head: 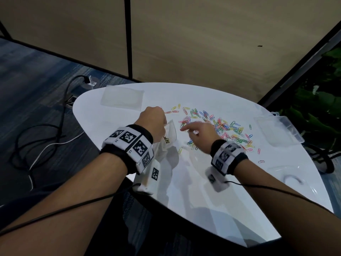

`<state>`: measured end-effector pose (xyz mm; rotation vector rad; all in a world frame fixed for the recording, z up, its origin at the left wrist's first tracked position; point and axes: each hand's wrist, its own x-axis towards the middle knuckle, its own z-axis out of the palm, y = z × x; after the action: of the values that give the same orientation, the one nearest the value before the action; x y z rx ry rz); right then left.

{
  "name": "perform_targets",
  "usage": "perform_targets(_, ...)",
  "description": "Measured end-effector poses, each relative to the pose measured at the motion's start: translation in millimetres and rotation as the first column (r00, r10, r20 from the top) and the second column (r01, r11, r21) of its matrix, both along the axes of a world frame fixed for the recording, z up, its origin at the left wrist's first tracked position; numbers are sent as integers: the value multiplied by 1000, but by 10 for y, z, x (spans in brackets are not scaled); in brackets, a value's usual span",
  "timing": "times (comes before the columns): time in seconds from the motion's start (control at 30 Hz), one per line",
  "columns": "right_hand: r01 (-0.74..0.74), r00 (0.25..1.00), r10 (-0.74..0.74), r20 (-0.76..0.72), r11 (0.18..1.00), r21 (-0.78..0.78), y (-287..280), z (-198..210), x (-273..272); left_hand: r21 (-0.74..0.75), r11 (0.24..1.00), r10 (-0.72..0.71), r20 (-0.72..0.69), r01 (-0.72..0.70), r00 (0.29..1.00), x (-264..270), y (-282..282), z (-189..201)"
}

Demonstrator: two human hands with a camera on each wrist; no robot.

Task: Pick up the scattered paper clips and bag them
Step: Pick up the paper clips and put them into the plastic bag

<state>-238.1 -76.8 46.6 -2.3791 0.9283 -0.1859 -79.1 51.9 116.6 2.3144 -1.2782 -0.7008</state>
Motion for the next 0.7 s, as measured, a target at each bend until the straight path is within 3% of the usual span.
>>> perform_targets(0.03, -181, 961, 156, -229, 979, -91, 3, -153, -83, 4, 1000, 0, 2, 0, 1000, 10, 11, 5)
perform_targets(0.07, -366, 858, 287, -426, 923, -116, 26, -326, -163, 7, 1000, 2, 1, -2, 1000, 17, 19, 10)
perform_targets(0.13, -589, 669, 405, -623, 800, -112, 86, -629, -299, 9, 1000, 4, 8, -4, 1000, 23, 24, 22)
perform_targets(0.17, -613, 641, 396, -658, 780, -128, 91, -753, -346, 10, 1000, 0, 14, 0, 1000, 24, 24, 29)
perform_targets(0.3, -471, 721, 220, -658, 851, -232, -72, -866, -401, 25, 1000, -18, 21, 18, 1000, 2, 0, 31)
perform_targets(0.47, -184, 738, -12, -675, 959, -217, -343, -876, -544, 33, 999, -20, 32, 19, 999, -46, -45, 3)
perform_targets(0.7, -168, 834, -60, -548, 919, -357, -450, -787, -539, 44, 999, -22, 31, 20, 999, -77, -76, -12)
